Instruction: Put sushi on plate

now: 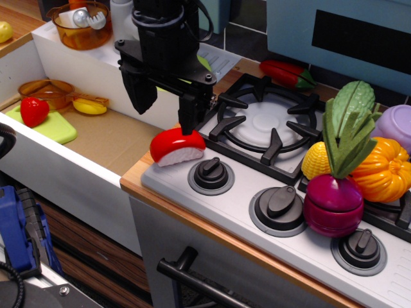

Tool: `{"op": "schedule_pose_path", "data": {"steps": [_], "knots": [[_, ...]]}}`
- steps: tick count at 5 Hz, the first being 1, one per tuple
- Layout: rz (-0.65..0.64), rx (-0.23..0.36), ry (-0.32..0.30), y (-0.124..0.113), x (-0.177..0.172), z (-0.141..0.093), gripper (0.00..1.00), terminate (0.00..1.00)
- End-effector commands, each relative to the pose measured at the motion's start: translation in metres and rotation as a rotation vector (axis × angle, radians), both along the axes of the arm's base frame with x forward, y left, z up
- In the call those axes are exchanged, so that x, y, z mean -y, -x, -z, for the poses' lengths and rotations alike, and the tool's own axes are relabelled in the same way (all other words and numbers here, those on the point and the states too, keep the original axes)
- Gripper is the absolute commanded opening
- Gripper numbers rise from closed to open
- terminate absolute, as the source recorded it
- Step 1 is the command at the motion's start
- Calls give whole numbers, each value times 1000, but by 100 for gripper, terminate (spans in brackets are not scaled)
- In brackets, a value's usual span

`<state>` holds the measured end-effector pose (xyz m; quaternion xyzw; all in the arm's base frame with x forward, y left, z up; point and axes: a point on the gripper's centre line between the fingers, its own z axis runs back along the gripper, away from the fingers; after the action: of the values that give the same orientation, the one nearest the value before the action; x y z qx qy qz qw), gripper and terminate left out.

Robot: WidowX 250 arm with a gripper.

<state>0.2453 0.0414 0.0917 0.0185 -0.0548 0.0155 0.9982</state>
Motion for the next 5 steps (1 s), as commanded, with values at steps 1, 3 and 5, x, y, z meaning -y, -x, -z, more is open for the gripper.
{"op": "schedule_pose_path", "data": {"steps": [1, 3, 5], "knots": [[0, 0, 0, 0, 0, 0, 100, 0], [178, 72, -8, -10, -1, 7, 100, 0], [247, 114, 33, -14, -5, 22, 100, 0]]}}
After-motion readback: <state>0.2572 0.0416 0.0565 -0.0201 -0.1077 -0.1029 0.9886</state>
